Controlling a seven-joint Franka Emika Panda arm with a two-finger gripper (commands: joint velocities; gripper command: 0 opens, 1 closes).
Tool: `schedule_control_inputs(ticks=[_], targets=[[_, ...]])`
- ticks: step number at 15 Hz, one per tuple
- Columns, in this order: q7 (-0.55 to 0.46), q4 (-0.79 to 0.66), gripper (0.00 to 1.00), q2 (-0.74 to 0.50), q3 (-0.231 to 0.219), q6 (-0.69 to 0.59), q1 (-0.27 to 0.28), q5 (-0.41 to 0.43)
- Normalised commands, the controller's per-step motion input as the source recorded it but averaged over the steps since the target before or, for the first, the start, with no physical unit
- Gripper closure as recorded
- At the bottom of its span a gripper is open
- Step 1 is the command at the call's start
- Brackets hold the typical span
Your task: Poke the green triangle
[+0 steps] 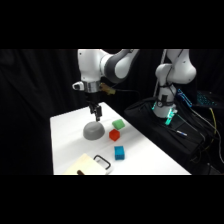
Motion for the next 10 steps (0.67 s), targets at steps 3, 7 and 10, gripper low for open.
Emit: schedule_control_inputs(ticks=[3,7,10], targets=[[0.01,-0.06,0.00,-0.05,0.016,0.01,-0.022,-0.013],[0.01,-0.29,0.00,-0.24,-0.007,0.10,-0.033,-0.044],[-0.02,-0.47,0.00,-0.42,-0.030,0.16,-0.052,-0.046]])
